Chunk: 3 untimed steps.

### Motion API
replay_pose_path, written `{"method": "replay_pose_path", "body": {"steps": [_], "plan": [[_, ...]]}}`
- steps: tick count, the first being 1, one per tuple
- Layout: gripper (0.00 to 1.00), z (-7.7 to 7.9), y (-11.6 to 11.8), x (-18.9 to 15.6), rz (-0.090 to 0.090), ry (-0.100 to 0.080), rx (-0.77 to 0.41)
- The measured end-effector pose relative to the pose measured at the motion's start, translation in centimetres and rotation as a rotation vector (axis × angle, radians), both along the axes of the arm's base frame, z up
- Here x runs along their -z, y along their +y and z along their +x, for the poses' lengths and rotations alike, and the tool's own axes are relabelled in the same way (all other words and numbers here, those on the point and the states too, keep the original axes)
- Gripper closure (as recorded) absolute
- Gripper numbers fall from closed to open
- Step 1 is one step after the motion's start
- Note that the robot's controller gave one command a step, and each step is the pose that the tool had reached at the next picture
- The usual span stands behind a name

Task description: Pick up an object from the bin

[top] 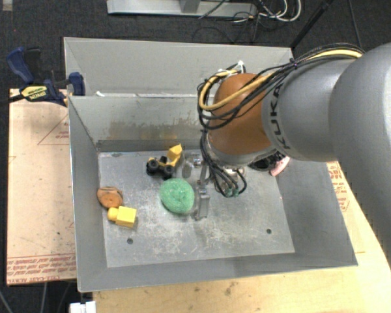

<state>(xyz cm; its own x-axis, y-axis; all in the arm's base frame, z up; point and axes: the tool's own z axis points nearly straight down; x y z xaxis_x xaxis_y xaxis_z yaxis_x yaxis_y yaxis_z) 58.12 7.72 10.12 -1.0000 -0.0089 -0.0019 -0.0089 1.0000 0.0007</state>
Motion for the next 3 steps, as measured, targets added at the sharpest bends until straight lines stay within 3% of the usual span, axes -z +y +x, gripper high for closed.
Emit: {"method": "replay_pose_path", "body": {"steps": [1, 2, 3], "plan": [[0.0, 1.5, 2.5, 1.6, 0.001, -0.002, -0.001], [1.0, 1.5, 4.7, 2.9, 0.003, -0.007, 0.035], [1.0, 1.5, 4.7, 2.9, 0.003, -0.006, 0.035]]}}
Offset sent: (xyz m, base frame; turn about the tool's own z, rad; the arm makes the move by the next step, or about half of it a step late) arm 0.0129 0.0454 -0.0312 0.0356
